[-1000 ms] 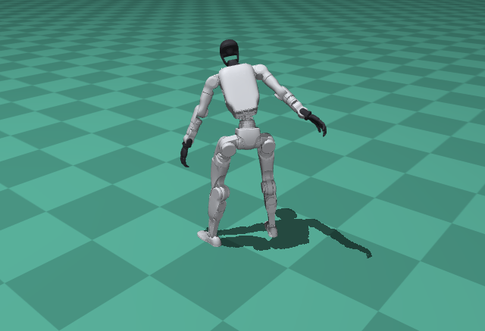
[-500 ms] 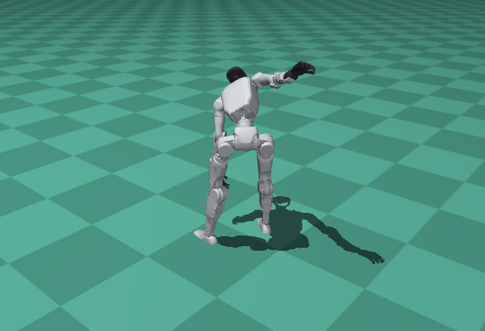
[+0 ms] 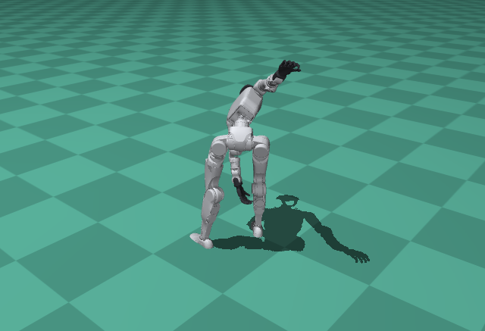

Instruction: In place motions

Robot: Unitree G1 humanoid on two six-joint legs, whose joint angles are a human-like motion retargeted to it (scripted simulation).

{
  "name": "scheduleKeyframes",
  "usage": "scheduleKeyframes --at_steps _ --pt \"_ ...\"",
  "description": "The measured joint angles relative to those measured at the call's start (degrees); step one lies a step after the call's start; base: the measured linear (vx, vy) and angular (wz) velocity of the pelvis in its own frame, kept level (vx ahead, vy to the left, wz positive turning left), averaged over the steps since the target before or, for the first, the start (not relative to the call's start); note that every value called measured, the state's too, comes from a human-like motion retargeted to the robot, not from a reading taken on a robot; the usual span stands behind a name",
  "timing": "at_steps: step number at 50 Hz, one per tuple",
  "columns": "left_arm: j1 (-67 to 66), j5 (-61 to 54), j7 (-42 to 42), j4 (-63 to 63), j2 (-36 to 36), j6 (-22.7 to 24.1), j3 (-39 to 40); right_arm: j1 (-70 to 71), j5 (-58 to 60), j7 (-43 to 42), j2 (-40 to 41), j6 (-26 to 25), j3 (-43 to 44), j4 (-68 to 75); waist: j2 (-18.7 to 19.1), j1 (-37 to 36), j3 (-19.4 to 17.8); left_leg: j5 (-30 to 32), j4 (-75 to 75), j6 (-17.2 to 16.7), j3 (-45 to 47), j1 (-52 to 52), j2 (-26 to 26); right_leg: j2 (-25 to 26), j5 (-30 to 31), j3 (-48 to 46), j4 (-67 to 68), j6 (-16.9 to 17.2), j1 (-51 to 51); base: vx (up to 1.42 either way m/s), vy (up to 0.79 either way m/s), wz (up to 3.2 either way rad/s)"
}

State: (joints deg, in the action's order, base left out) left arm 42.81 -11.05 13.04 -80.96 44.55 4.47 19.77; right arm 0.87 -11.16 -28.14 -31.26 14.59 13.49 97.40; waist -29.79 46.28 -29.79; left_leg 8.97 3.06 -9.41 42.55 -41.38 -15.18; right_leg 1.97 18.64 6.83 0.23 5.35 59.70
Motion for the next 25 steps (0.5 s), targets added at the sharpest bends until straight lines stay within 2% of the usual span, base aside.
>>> scheduleKeyframes --at_steps 5,9,14,25 --pt "-2.31 -0.01 -4.31 1.29 -1.12 2.55 0.22 1.1 1.05 -1.01 -0.16 0.66 -1.09 0.0 0.03 -1.12 0.0 -0.18 -0.91 0.0 -0.1 0.91 0.0 0.11 -1.06 1.35 1.57 -0.83 -0.94 0.05 0.0 0.04" --pt "-6.02 -1.26 -5.28 2.08 -1.61 2.98 0.78 1.38 2.22 -2.39 -0.8 1.22 -3.21 0.0 1.45 -2.18 0.0 -0.18 -1.42 0.16 -0.71 1.43 0.01 -0.06 -1.55 2.02 2.25 -1.38 -2.14 0.09 0.0 0.16" --pt "-13.57 -1.8 -5.56 2.2 -1.7 3.03 0.27 1.76 5.01 -6.07 -1.11 1.27 -4.34 0.0 4.42 -4.55 0.0 0.11 -1.66 0.68 -1.81 2.2 0.52 -1.24 -1.99 1.91 2.17 -1.05 -4.41 0.14 0.03 0.3" --pt "-39.4 -0.06 -1.97 0.06 -3.46 -0.07 -1.46 6.48 8.57 -4.83 -4.77 0.17 -4.03 -3.17 11.84 -11.31 0.0 0.88 -2.53 2.29 -6.18 2.45 2.82 -5.7 -2.15 -1.78 -0.03 -0.03 -10.46 0.19 0.09 0.5"
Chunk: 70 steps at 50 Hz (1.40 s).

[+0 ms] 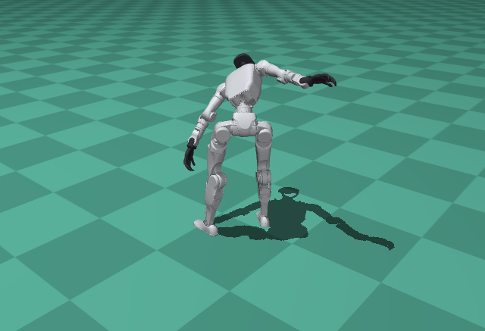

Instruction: In place motions

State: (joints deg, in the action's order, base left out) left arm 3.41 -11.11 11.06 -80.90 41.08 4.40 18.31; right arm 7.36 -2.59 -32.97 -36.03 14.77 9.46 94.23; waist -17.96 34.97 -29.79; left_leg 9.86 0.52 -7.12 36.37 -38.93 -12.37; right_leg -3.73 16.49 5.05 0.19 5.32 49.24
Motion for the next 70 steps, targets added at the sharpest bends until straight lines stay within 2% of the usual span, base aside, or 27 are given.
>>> scheduleKeyframes --at_steps 4,10,18,25,27,30,35,38,42,47,52,58,63,67,70 --pt "-10.04 -1.01 0.83 -1.23 -2.24 -0.42 -1.87 1.98 2.82 1.29 -2.58 -1.85 -0.56 -2.57 3.96 -4.43 0.0 0.7 -0.31 0.93 -2.98 -1.19 1.61 -2.37 -0.36 -2.43 -0.87 0.34 -1.92 0.15 0.05 0.79" --pt "-25.14 -0.83 1.69 -3.29 -6.39 -1.0 -0.55 4.9 6.64 2.67 -6.26 -4.27 -1.5 -6.42 10.81 -12.05 0.0 1.67 -0.64 2.32 -7.93 -3.64 4.53 -6.19 -1.28 -6.77 -1.48 1.12 -4.07 0.21 0.14 0.93" --pt "-41.44 1.19 0.68 -5.04 -9.73 -1.01 -4.84 7.28 8.68 5.39 -10.17 -5.95 1.48 -10.36 23.08 -24.3 0.0 3.48 -1.15 3.68 -16.95 -8.74 9.87 -12.44 -2.85 -16.23 -1.78 2.86 -6.61 0.24 0.13 1.25" --pt "-42.81 1.38 -1.93 -8.32 -10.37 -3.22 -0.91 4.94 7.56 7.3 -14.43 -7.78 8.98 -11.73 35.95 -41.31 0.0 4.77 -0.91 4.06 -25.28 -11.88 15.83 -17.92 -4.48 -26.39 -1.56 4.86 -10.31 0.17 -0.18 1.4" --pt "-41.72 -0.38 -4.43 -9.43 -10.97 -3.13 1.52 5.28 7.86 7.81 -14.87 -8.21 11.12 -12.59 38.13 -45.36 0.0 5.3 -0.52 3.92 -26.98 -12.78 17.2 -18.95 -4.74 -28.55 -1.54 5.14 -10.82 0.26 -0.19 1.16" --pt "-39.65 -3.36 -10.52 -10.09 -12.82 -0.29 3.96 7.64 8.88 8.78 -16.21 -9.29 13.61 -13.06 41.69 -50.9 0.0 5.93 0.07 3.65 -29.23 -14.33 19.0 -20.29 -4.8 -31.29 -1.58 5.5 -10.79 0.22 -0.11 1.04" --pt "-34.03 -7.12 -17.42 -12.17 -13.66 2.23 2.6 12.7 7.48 13.35 -18.18 -12.13 13.74 -13.81 46.7 -62.07 0.0 7.04 0.85 3.67 -32.0 -16.93 21.08 -21.53 -4.88 -34.61 -1.13 5.83 -9.76 0.11 -0.42 0.78" --pt "-28.23 -7.2 -16.91 -13.91 -10.79 1.41 0.27 14.61 7.41 18.51 -18.91 -14.74 13.8 -13.69 47.75 -71.18 0.0 7.63 1.55 3.98 -32.81 -18.23 21.8 -21.89 -4.97 -35.61 -0.71 5.97 -8.66 0.13 -0.61 0.44" --pt "-19.89 -5.52 -14.44 -14.51 -5.68 1.13 -3.72 15.01 7.45 20.74 -20.83 -19.54 15.07 -13.27 47.75 -84.14 0.0 8.23 2.57 4.1 -32.77 -20.34 22.31 -22.03 -5.01 -35.87 -0.92 5.74 -6.4 0.14 -0.57 0.22" --pt "-14.84 -8.82 -16.18 -16.46 -3.4 1.33 -4.04 16.95 6.58 25.23 -21.26 -20.62 17.21 -16.07 47.75 -91.43 0.0 8.45 2.77 3.68 -33.01 -22.37 21.8 -21.27 -5.0 -36.25 -1.32 5.49 -4.8 0.01 -0.26 0.03" --pt "-14.84 -13.42 -19.16 -16.5 -4.09 1.48 -3.25 18.83 8.15 33.1 -21.04 -21.31 16.1 -18.61 47.75 -91.23 0.0 8.22 2.36 3.63 -32.72 -22.45 21.16 -20.68 -5.09 -35.92 -0.84 5.04 -4.34 -0.08 -0.01 -0.18" --pt "-13.58 -13.85 -18.29 -16.5 -4.53 0.9 -4.39 16.97 7.4 30.08 -20.15 -19.59 16.45 -18.8 47.75 -88.12 0.0 7.71 1.71 3.41 -32.21 -19.69 20.11 -19.8 -5.09 -35.28 -0.54 4.77 -6.7 -0.12 -0.04 -0.29" --pt "-11.06 -9.13 -12.7 -16.41 0.15 0.13 -10.4 10.7 7.87 28.52 -17.81 -17.47 19.21 -18.15 47.75 -84.12 0.0 7.69 1.58 3.66 -31.8 -14.83 19.22 -18.73 -4.95 -34.45 -0.95 5.57 -11.48 -0.14 -0.06 -0.34" --pt "-7.01 -7.21 -11.8 -16.25 3.74 0.69 -14.74 2.72 8.82 27.67 -14.79 -15.87 23.17 -18.28 47.63 -79.92 0.0 7.32 1.37 4.14 -31.95 -9.43 18.63 -17.73 -5.25 -34.41 -0.81 5.33 -16.51 -0.13 0.0 -0.3" --pt "-4.16 -6.85 -11.01 -16.1 5.08 0.5 -16.3 -3.56 9.2 25.97 -10.38 -14.08 25.61 -19.79 45.08 -76.24 0.0 6.59 1.03 4.39 -31.59 -5.57 18.27 -17.25 -5.56 -34.01 -0.83 5.14 -20.03 -0.08 -0.03 -0.33"
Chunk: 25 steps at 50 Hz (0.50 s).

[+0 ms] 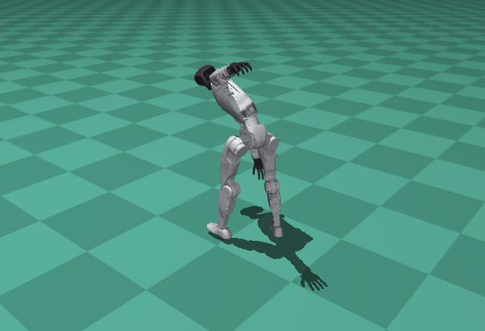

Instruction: In place motions

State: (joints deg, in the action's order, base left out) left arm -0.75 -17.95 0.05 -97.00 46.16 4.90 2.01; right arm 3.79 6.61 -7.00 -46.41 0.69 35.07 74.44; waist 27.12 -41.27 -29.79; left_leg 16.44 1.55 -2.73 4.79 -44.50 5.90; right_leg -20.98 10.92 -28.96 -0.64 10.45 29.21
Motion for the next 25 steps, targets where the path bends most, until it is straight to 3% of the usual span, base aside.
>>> scheduleKeyframes --at_steps 5,10,15,20,25 --pt "1.63 1.06 4.15 1.11 2.36 -1.36 -1.81 -5.06 1.94 -2.14 11.34 2.12 -0.2 -3.62 -10.16 8.69 0.0 -2.43 -0.91 0.41 2.19 5.91 -0.99 0.7 -0.76 2.47 0.23 -0.25 -4.18 0.01 0.07 -0.55" --pt "-0.42 3.13 7.53 4.01 2.49 -1.96 1.98 -6.36 1.77 -5.51 21.23 4.29 -4.33 -4.31 -21.65 18.27 0.0 -5.77 -2.02 0.57 5.55 13.68 -2.79 1.8 -1.93 6.27 0.65 -0.26 -9.44 0.03 0.15 -0.82" --pt "-2.04 3.9 8.51 7.37 -0.71 -1.03 6.32 -6.45 1.33 -7.14 28.03 5.27 -6.13 -2.03 -29.63 25.79 0.0 -9.43 -3.24 0.21 8.92 23.28 -5.34 3.85 -3.92 9.96 1.16 -0.55 -16.65 0.07 0.22 -0.87" --pt "-5.23 4.57 11.43 16.22 -7.59 -0.93 10.72 -6.29 2.61 -5.64 32.18 5.7 -8.13 0.84 -33.78 33.66 0.0 -13.0 -4.56 -1.05 11.23 33.15 -8.07 6.1 -7.03 12.15 1.44 -1.14 -25.44 0.06 0.33 -0.71" --pt "-8.59 14.9 10.78 26.3 -13.83 2.37 11.35 -9.17 4.9 -3.33 32.93 4.67 -9.63 3.99 -33.9 38.79 5.46 -15.92 -5.16 -2.53 13.19 39.77 -10.49 8.33 -9.24 13.82 1.22 -2.03 -30.7 0.26 0.25 -0.52"
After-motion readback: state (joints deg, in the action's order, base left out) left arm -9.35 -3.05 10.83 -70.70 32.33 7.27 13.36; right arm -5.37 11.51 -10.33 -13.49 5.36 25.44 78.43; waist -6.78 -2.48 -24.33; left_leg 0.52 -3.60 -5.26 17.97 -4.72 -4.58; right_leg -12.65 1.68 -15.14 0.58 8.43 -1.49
